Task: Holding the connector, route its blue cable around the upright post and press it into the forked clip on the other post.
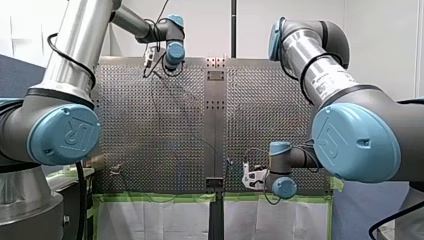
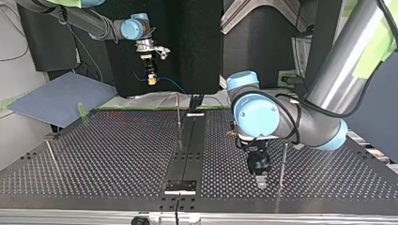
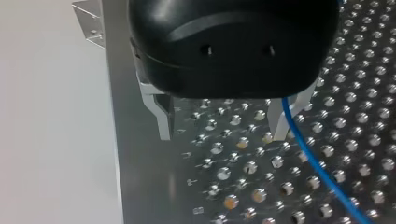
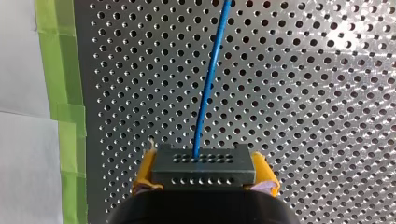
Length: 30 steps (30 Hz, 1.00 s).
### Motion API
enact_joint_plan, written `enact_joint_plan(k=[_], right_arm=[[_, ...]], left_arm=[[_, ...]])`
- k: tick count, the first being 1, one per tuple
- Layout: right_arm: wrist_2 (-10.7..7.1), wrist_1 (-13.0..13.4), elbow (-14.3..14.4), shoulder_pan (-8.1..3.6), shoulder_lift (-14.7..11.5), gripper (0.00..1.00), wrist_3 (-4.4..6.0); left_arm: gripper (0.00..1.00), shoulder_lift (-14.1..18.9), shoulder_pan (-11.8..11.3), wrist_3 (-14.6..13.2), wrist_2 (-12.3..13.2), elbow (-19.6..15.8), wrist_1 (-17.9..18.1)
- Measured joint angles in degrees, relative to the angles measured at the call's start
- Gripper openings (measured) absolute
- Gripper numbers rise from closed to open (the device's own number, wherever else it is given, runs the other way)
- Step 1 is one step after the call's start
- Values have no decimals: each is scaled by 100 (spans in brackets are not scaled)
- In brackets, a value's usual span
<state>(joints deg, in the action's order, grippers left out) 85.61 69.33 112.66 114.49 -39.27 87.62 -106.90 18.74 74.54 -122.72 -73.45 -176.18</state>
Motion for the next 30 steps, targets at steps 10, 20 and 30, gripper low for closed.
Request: enact_joint_plan(k=[10, 20, 30], right_arm=[[0, 11, 0, 0, 0, 0, 3], [0, -1, 1, -20, 0, 0, -2], [0, -31, 0, -1, 1, 0, -18]], left_arm=[[99, -7, -8, 46, -11, -469, 465], [99, -170, 37, 14, -10, -913, 912], [99, -711, 255, -81, -33, -1467, 1190]])
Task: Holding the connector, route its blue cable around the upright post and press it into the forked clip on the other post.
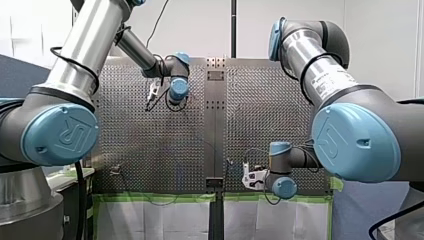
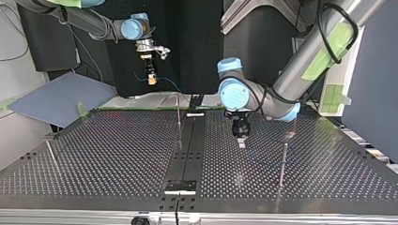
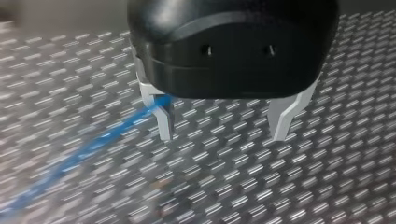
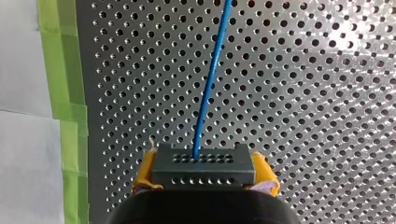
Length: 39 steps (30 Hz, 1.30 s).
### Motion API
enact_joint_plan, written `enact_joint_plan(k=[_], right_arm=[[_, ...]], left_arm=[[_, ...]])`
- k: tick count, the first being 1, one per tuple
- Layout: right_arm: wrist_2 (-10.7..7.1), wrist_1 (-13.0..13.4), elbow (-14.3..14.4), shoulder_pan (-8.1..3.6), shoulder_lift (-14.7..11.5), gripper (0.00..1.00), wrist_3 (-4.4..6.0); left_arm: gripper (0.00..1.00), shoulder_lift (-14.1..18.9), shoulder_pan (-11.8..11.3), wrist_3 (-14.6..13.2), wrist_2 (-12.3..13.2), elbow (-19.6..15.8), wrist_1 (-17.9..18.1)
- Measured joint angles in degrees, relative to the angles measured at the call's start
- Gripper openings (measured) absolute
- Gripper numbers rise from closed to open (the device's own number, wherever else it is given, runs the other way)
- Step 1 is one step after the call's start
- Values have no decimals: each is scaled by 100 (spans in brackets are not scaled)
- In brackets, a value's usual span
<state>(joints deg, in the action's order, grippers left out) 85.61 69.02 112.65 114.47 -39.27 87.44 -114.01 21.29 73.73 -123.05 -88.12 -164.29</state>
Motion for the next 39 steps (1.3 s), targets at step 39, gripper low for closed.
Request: enact_joint_plan(k=[39], right_arm=[[-70, -131, 0, 163, -1, 0, -238]], left_arm=[[99, -1114, 684, 183, 159, -1191, 1063]])
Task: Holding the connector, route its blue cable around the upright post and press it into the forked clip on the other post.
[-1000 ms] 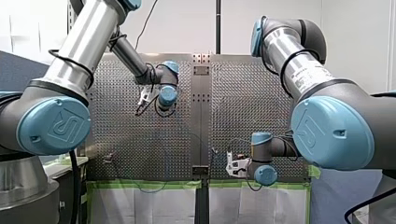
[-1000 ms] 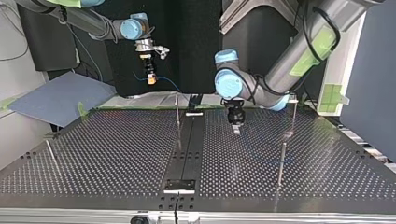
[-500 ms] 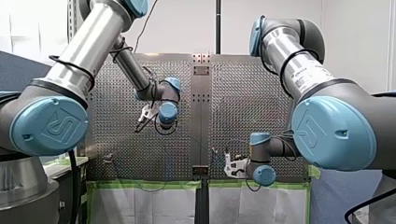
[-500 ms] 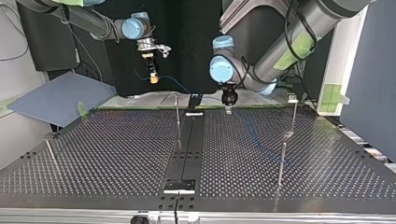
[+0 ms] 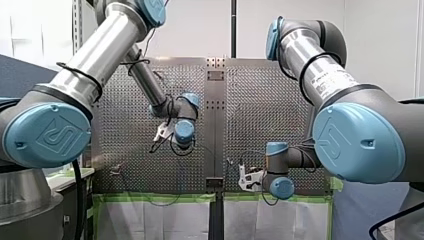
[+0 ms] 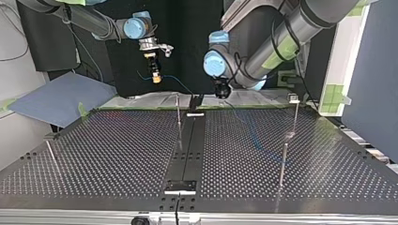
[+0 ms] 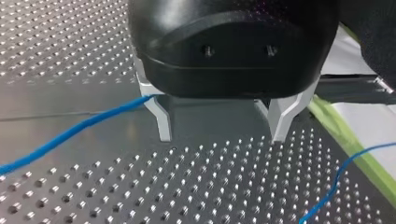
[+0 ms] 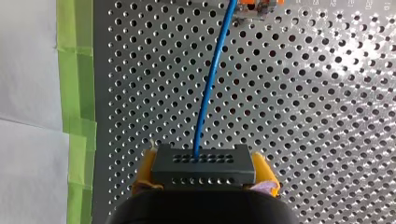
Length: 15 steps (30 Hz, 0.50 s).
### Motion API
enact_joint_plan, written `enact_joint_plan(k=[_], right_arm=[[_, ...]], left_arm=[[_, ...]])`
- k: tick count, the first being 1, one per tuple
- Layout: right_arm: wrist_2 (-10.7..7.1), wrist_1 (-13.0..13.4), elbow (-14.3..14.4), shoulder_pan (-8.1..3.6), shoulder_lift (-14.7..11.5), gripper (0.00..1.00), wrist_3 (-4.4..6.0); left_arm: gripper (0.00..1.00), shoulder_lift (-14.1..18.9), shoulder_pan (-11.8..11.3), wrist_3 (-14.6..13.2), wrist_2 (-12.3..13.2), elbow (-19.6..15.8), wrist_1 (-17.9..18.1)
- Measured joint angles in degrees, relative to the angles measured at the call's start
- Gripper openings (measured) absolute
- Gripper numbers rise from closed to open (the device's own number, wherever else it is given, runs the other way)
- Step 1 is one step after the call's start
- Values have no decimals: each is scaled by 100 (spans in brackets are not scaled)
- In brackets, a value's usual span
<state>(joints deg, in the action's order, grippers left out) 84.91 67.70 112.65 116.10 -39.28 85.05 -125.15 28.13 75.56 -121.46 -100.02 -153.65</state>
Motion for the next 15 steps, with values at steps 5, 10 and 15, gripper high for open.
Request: enact_joint_plan(k=[5, 10, 15], right_arm=[[0, 9, -1, 19, 1, 0, -4], [0, 9, -1, 45, 1, 0, -21], [0, 1, -1, 72, 0, 0, -46]], left_arm=[[99, -65, 62, 145, 15, 0, 130], [99, -164, 102, 254, 44, 1, 174], [99, -383, 153, 367, 108, 4, 279]])
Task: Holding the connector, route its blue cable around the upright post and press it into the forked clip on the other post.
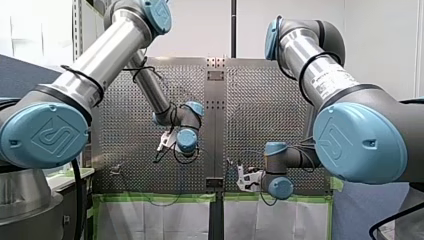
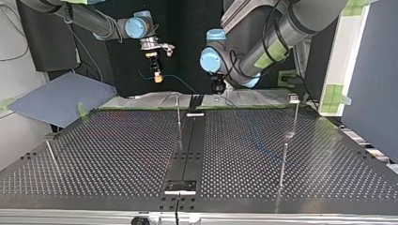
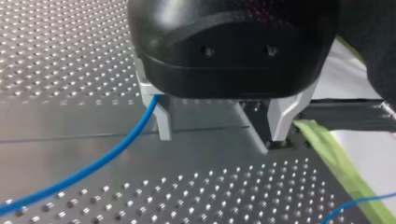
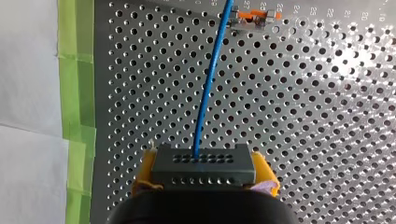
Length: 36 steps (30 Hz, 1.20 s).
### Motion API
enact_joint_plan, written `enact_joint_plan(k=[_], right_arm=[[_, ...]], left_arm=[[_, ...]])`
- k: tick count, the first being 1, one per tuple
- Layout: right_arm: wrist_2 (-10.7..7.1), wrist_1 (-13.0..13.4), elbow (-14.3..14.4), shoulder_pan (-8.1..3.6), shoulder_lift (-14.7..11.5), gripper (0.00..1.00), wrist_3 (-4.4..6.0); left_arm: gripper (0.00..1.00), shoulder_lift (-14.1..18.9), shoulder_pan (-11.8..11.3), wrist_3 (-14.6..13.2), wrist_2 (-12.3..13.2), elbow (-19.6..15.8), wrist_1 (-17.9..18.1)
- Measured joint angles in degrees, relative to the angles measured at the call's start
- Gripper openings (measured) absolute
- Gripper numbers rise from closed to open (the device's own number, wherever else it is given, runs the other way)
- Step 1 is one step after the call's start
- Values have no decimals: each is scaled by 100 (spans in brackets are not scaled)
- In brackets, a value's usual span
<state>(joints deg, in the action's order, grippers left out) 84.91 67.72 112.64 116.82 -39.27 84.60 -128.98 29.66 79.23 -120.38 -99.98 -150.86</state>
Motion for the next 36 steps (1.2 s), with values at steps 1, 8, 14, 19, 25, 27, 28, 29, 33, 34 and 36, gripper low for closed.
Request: enact_joint_plan(k=[1, 8, 14, 19, 25, 27, 28, 29, 33, 34, 36], right_arm=[[0, -1, 0, 4, 0, 0, -3], [0, -3, 0, 35, 1, 0, -11], [0, 7, 1, 46, 1, 0, -11], [0, 20, 0, 51, 2, 0, -11], [0, 29, 0, 52, 2, 0, -14], [0, 31, 0, 52, 2, 0, -16], [0, 33, 0, 53, 2, 0, -17], [0, 37, 0, 53, 2, 0, -18], [0, 60, 0, 54, 2, 0, -23], [1, 65, 0, 53, 2, 0, -23], [7, 76, 0, 40, 2, 0, -21]], left_arm=[[99, -41, 9, 22, 14, 0, 33], [99, -280, 56, 256, 109, -1, 255], [99, -312, 71, 449, 209, -1, 341], [99, -335, 125, 609, 301, 6, 408], [99, -604, 221, 814, 365, 83, 514], [99, -670, 247, 864, 371, 100, 586], [99, -686, 255, 876, 369, 104, 605], [99, -698, 261, 884, 364, 107, 620], [99, -721, 274, 893, 337, 115, 655], [99, -727, 277, 893, 336, 121, 657], [99, -772, 299, 892, 324, 166, 631]])
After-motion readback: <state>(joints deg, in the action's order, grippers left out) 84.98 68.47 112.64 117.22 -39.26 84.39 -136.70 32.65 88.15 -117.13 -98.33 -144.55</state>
